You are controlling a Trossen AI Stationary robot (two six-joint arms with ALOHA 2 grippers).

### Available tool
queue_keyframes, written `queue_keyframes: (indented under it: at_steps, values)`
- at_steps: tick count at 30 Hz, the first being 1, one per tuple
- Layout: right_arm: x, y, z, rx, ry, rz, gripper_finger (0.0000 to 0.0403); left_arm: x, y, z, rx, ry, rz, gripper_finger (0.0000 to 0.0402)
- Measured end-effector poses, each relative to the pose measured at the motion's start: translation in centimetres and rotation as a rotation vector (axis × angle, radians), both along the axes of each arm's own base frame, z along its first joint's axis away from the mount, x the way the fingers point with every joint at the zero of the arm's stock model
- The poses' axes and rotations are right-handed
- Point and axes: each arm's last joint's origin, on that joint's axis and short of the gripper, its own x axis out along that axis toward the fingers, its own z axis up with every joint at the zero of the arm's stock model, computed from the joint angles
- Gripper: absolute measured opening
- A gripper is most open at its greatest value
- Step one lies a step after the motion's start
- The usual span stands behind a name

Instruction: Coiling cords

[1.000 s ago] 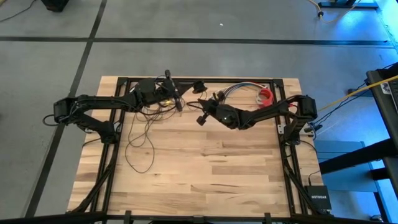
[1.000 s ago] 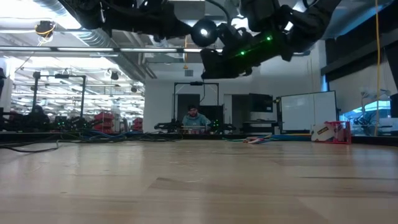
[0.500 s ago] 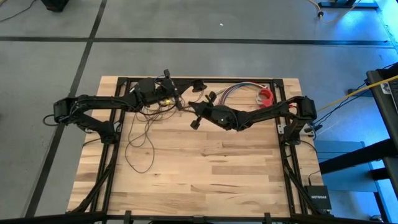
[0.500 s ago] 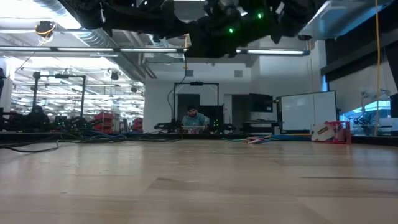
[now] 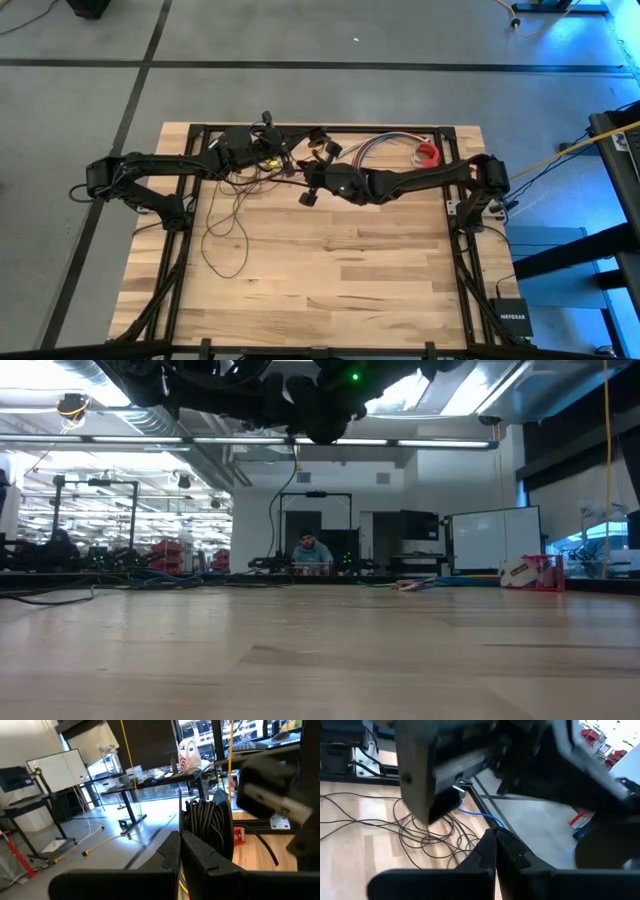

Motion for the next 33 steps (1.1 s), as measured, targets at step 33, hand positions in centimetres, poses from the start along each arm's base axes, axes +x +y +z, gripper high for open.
queue_keyframes:
  at_steps: [33]
  values:
    - [-2.9, -0.1, 8.3, 0.024, 0.138, -0.02, 0.0002, 0.0, 0.0, -0.4, 0.124, 0.114, -0.003, 0.0001]
